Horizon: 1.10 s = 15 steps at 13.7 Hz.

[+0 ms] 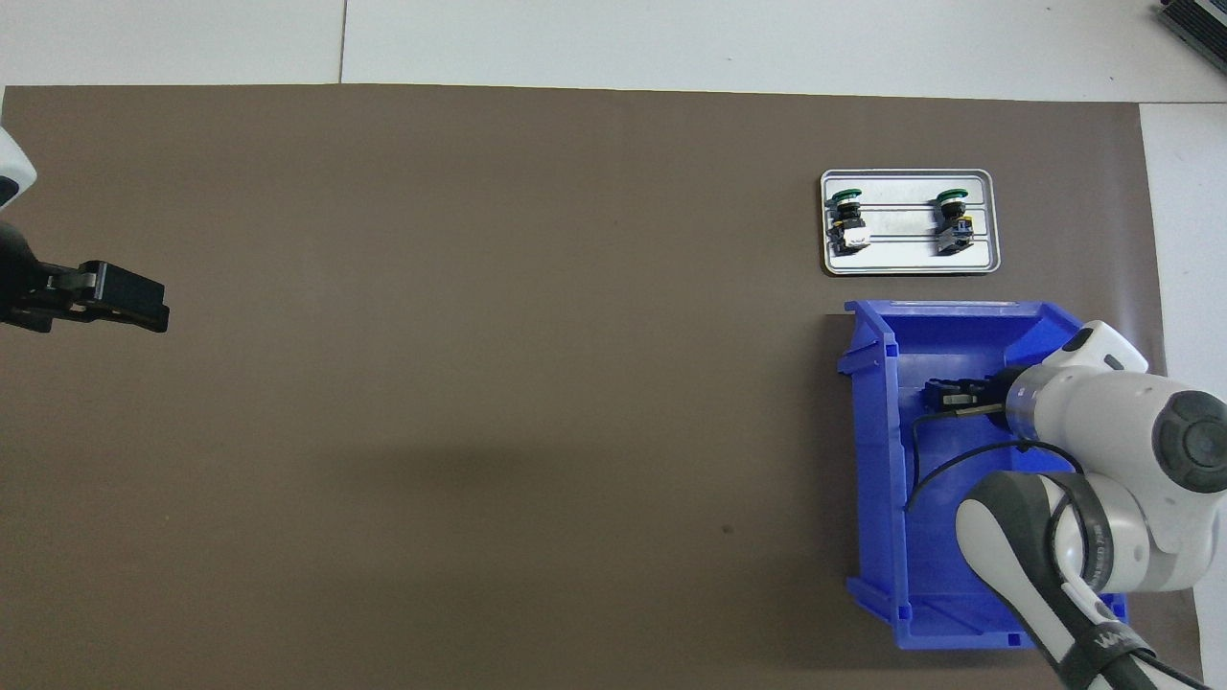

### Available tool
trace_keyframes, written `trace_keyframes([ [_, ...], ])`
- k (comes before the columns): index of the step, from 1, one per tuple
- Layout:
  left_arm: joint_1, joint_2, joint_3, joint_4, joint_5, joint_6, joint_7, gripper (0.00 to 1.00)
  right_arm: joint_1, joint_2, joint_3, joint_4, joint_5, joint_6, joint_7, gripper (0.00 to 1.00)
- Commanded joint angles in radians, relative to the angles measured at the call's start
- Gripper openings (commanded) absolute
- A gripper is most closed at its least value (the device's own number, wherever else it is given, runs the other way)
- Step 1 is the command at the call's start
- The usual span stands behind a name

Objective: Place and press button with both arms

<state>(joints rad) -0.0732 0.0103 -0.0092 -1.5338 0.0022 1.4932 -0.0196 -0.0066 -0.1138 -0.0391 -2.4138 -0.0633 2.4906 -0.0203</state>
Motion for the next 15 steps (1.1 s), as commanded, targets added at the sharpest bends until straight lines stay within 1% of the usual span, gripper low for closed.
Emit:
trace_keyframes([
  [1,-0.002,-0.029,0.003,-0.031,0.01,0.001,-0.002,1.0,-0.01,-0.038,0.01,0.192,0.025,-0.284,0.039,1.0],
  [2,-0.002,-0.029,0.003,-0.031,0.01,0.001,-0.002,1.0,-0.01,-0.038,0.01,0.259,0.025,-0.377,0.051,1.0],
  [4,-0.002,-0.029,0.003,-0.031,0.01,0.001,-0.002,1.0,-0.01,-0.038,0.01,0.382,0.025,-0.52,0.095,1.0],
  [6,-0.002,-0.029,0.003,-0.031,0.01,0.001,-0.002,1.0,-0.01,-0.032,0.011,0.482,0.025,-0.634,0.12,1.0],
  [8,-0.002,-0.029,0.003,-0.031,0.01,0.001,-0.002,1.0,-0.013,-0.018,0.011,0.586,0.022,-0.723,0.14,1.0],
  [9,-0.002,-0.029,0.003,-0.031,0.01,0.001,-0.002,1.0,-0.021,-0.004,0.011,0.643,0.022,-0.774,0.14,1.0],
  [11,-0.002,-0.029,0.003,-0.029,0.01,0.001,-0.002,1.0,-0.03,0.044,0.011,0.792,0.02,-0.907,0.142,1.0],
  [12,-0.002,-0.029,0.003,-0.029,0.01,0.001,-0.002,1.0,-0.029,0.065,0.011,0.832,0.022,-0.955,0.145,1.0],
  [13,-0.002,-0.029,0.003,-0.031,0.01,0.001,-0.002,1.0,-0.024,0.066,0.013,0.822,0.023,-0.946,0.151,1.0],
  [15,-0.002,-0.029,0.002,-0.031,0.01,0.001,-0.002,1.0,-0.021,0.045,0.011,0.756,0.025,-0.876,0.16,1.0],
])
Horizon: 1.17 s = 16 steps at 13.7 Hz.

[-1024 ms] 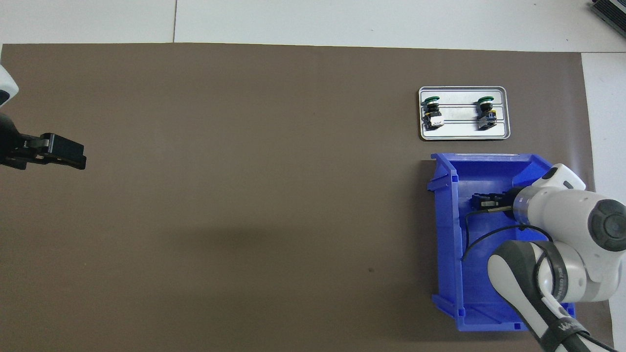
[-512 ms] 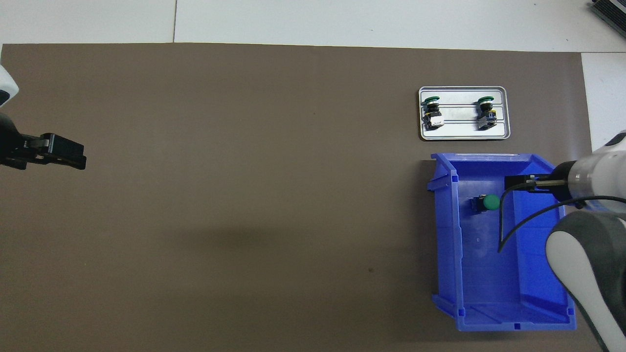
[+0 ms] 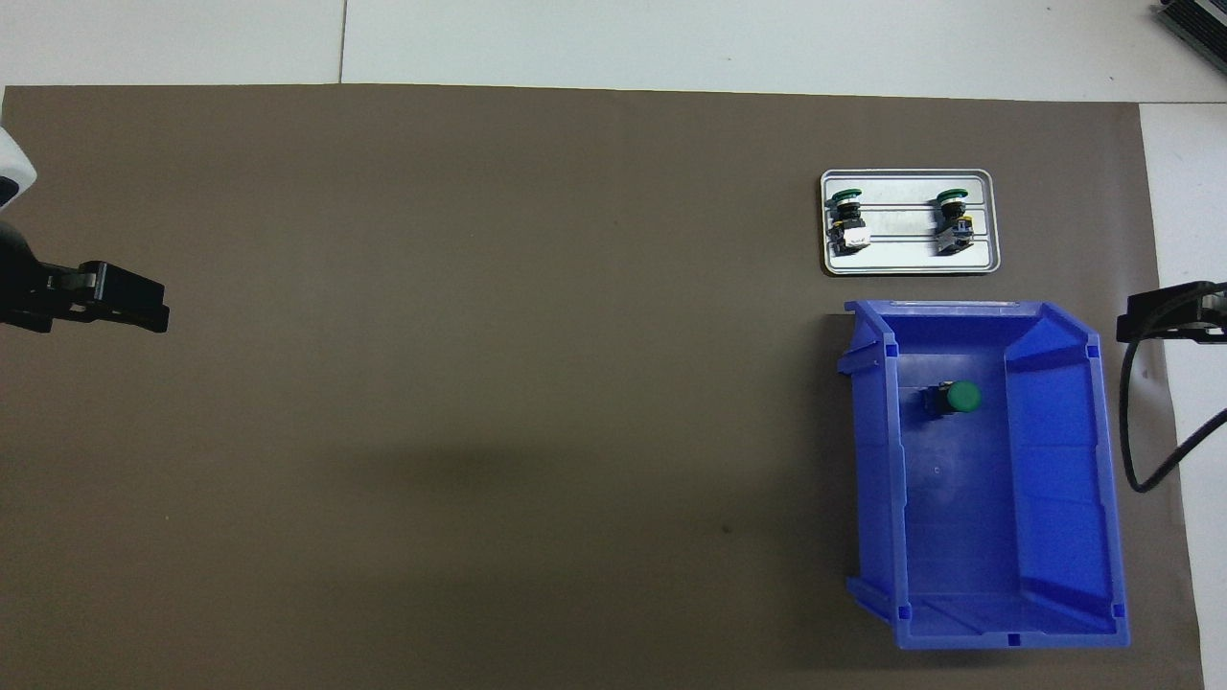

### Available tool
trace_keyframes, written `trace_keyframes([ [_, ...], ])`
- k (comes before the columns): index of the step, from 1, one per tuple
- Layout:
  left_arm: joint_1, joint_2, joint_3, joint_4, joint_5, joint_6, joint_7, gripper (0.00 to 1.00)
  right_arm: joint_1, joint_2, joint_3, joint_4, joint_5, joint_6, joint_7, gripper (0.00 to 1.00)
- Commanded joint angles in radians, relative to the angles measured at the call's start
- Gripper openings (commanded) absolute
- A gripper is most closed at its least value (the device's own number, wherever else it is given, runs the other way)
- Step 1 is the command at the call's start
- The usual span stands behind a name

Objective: Place and press button with both arms

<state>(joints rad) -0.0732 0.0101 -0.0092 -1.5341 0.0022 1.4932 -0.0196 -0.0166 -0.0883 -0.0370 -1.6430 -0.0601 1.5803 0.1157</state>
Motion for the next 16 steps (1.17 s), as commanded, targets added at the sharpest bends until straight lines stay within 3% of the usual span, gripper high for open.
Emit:
trace_keyframes([
  [1,-0.002,-0.029,0.003,-0.031,0.01,0.001,-0.002,1.0,-0.005,0.007,0.011,-0.035,0.022,0.055,0.027,1.0],
  [10,-0.002,-0.029,0.003,-0.031,0.01,0.001,-0.002,1.0,-0.005,0.025,0.02,0.081,0.014,-0.146,-0.018,1.0],
  [16,-0.002,-0.029,0.003,-0.029,0.01,0.001,-0.002,1.0,0.004,0.015,0.022,0.057,0.022,-0.132,-0.004,1.0],
])
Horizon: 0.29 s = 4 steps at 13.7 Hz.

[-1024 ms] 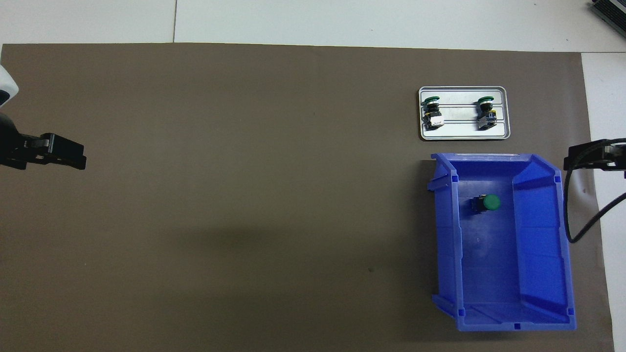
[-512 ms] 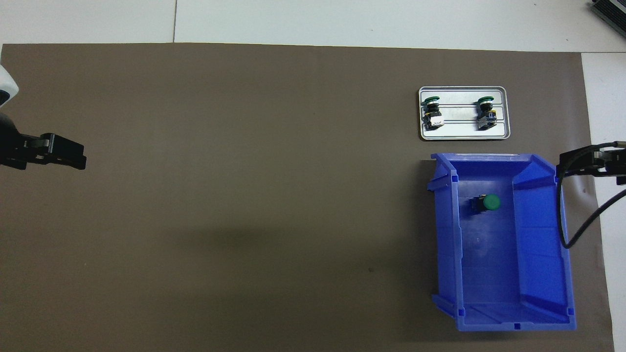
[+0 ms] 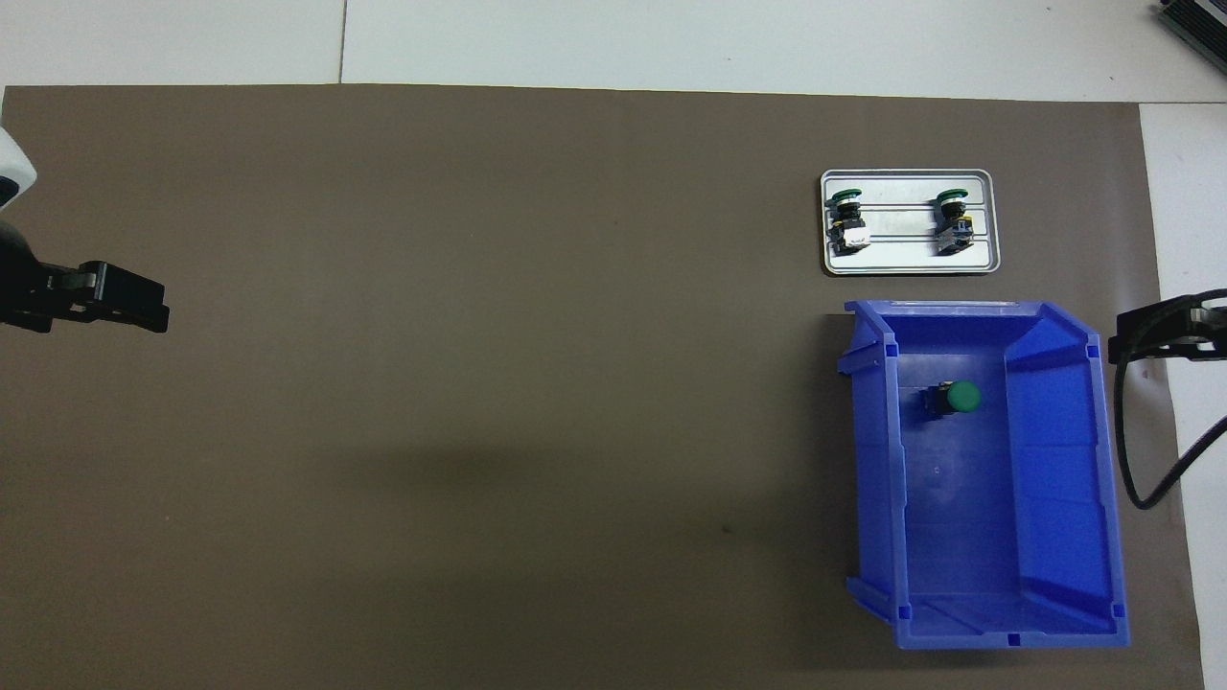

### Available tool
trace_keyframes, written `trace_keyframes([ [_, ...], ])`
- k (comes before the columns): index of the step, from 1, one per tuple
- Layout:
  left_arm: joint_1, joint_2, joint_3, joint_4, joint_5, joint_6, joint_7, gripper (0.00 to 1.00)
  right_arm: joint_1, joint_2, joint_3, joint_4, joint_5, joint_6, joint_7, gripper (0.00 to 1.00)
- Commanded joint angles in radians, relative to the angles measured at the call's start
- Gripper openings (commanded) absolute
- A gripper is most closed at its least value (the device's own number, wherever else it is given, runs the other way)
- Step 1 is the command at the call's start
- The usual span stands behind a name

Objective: Place and press button with both arms

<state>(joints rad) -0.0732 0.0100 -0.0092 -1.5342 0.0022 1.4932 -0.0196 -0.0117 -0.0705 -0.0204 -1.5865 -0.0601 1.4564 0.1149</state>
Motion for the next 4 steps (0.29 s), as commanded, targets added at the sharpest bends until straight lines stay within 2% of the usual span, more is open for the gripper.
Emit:
trace_keyframes([
  [1,-0.002,-0.028,0.003,-0.03,0.01,0.001,-0.002,1.0,0.009,-0.003,0.005,0.0,0.023,-0.007,0.0,1.0],
  [4,-0.002,-0.028,0.003,-0.03,0.01,0.001,-0.002,1.0,0.006,-0.003,0.005,0.0,0.022,-0.002,-0.014,1.0],
])
